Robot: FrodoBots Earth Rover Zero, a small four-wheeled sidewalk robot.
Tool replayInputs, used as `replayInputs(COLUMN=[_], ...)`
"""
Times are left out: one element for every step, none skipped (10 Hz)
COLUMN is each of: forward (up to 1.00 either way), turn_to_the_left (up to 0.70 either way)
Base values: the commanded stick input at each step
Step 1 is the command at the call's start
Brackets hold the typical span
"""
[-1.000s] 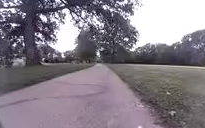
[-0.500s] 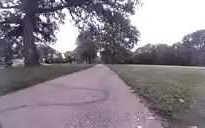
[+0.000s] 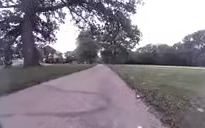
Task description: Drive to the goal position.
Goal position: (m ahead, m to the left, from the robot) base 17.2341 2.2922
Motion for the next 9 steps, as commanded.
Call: replayInputs(forward=[0.70, 0.70, 0.70, 0.70, 0.70, 0.70, 0.70, 0.70, 0.70], turn_to_the_left=[-0.07, -0.01, 0.00, 0.00, 0.00, 0.00, 0.00, 0.00, 0.00])
